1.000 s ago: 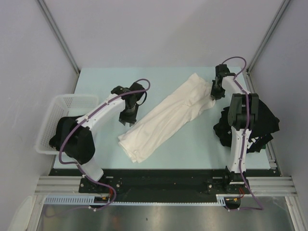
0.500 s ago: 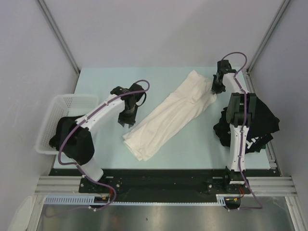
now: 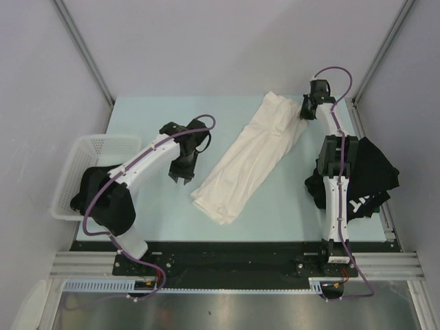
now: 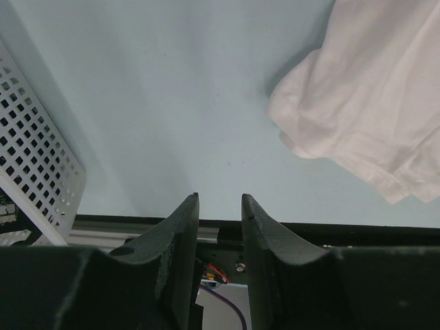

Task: Fold and stack the t-shirts
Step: Rotate the tshirt 75 degrees

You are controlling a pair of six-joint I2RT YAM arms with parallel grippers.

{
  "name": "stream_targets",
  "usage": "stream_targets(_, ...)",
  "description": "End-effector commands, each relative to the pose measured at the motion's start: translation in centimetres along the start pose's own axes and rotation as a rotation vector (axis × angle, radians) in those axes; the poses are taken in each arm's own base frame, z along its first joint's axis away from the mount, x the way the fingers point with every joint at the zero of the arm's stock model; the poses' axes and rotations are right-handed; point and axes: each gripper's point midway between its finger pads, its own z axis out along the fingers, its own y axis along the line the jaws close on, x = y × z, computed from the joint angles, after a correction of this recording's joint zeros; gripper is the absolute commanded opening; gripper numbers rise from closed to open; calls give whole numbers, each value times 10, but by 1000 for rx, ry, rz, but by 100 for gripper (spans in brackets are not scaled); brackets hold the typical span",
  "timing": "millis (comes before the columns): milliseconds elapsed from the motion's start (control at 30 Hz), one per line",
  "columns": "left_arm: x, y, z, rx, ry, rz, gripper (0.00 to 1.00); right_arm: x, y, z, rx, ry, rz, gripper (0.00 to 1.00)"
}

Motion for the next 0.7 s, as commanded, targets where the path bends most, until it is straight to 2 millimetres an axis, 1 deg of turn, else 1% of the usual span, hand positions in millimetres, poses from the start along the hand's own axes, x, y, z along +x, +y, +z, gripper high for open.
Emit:
stream_targets(0, -13, -7, -14, 1, -25, -14, 37, -25, 29, 14, -114, -114, 20, 0)
stream_targets(233, -28, -27, -14, 16, -19, 16, 37, -47, 51, 13, -212, -195, 26, 0)
stream_targets(333, -30, -36, -13, 34, -20, 19, 36, -49, 50, 13, -203, -204, 26, 0)
stream_targets(367, -32, -37, -12, 40, -24, 16, 36, -52, 47, 10, -191, -210, 27, 10)
stream_targets(433, -31, -39, -12, 45, -21, 16, 37, -52, 39, 8, -152, -213, 9, 18)
stream_targets(467, -31, -39, -11, 45, -21, 14, 36, -48, 32, 5, -129, -201, 7, 29)
stream_targets(533, -30, -40, -11, 51, -18, 14, 36, -46, 23, 2, -106, -199, 1, 37)
stream_targets(567, -30, -40, -11, 50, -21, 13, 36, -38, 12, 3, -86, -176, 11, 50)
stream_targets(600, -29, -39, -10, 51, -18, 18, 37, -44, 11, -5, -87, -186, 14, 53)
stream_targets(633, -29, -40, -10, 53, -19, 18, 36, -43, 8, -8, -85, -179, 13, 55)
stream_targets(667, -29, -40, -8, 52, -21, 19, 36, -39, 4, -10, -74, -169, 11, 59)
